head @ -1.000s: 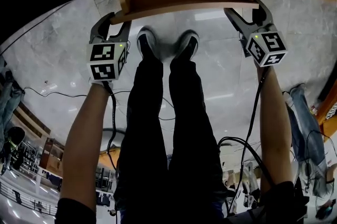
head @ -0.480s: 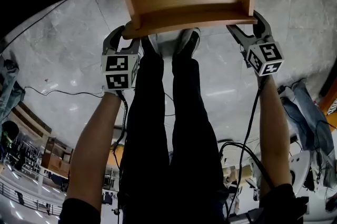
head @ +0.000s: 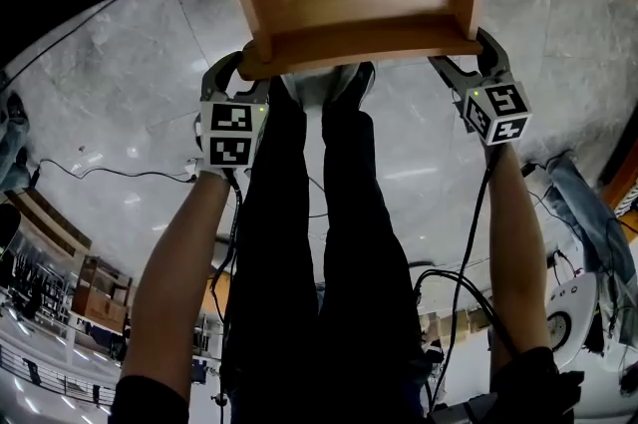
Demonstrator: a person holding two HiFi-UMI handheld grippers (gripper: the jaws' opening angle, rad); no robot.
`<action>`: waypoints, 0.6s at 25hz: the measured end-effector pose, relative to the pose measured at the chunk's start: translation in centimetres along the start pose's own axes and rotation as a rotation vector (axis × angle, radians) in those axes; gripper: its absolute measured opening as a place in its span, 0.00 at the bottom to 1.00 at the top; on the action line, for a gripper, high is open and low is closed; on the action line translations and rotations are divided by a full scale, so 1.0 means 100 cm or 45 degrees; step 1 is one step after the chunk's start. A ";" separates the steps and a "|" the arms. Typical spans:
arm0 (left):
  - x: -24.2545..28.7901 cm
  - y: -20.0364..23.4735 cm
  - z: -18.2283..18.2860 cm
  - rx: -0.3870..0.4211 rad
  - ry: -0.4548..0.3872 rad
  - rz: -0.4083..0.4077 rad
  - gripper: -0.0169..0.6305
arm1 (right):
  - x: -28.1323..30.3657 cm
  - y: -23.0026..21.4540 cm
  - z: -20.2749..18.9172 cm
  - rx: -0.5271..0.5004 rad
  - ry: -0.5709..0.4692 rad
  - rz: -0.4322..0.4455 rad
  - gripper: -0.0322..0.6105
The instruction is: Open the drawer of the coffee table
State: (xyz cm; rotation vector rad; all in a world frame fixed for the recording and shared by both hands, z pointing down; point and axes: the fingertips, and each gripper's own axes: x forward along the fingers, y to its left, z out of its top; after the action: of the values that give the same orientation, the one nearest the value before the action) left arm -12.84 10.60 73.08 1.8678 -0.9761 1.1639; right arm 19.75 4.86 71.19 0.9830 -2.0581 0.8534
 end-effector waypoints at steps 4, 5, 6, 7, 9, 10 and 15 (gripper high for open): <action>-0.001 0.000 -0.003 0.005 0.017 -0.018 0.36 | -0.001 0.003 -0.001 -0.007 0.023 -0.005 0.66; -0.003 0.000 -0.004 0.025 0.024 -0.023 0.36 | -0.003 0.005 -0.002 -0.009 0.036 -0.010 0.66; -0.006 -0.001 -0.006 0.056 0.031 -0.024 0.36 | -0.005 0.006 -0.004 -0.010 0.053 -0.015 0.65; -0.010 0.000 -0.009 0.091 0.039 -0.020 0.36 | -0.009 0.007 -0.006 -0.012 0.071 -0.023 0.65; -0.022 0.002 -0.015 0.146 0.058 -0.004 0.36 | -0.023 0.005 -0.008 -0.027 0.099 -0.048 0.65; -0.030 0.004 -0.016 0.161 0.068 0.000 0.36 | -0.033 0.002 -0.008 -0.036 0.110 -0.064 0.64; -0.078 0.014 -0.018 0.158 0.087 -0.008 0.36 | -0.097 -0.021 0.010 -0.035 0.122 -0.193 0.61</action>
State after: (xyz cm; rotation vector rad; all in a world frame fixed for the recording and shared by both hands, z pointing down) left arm -17.13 13.26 66.67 1.9128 -0.8778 1.3018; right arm 25.80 6.71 63.44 1.0480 -1.8843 0.7757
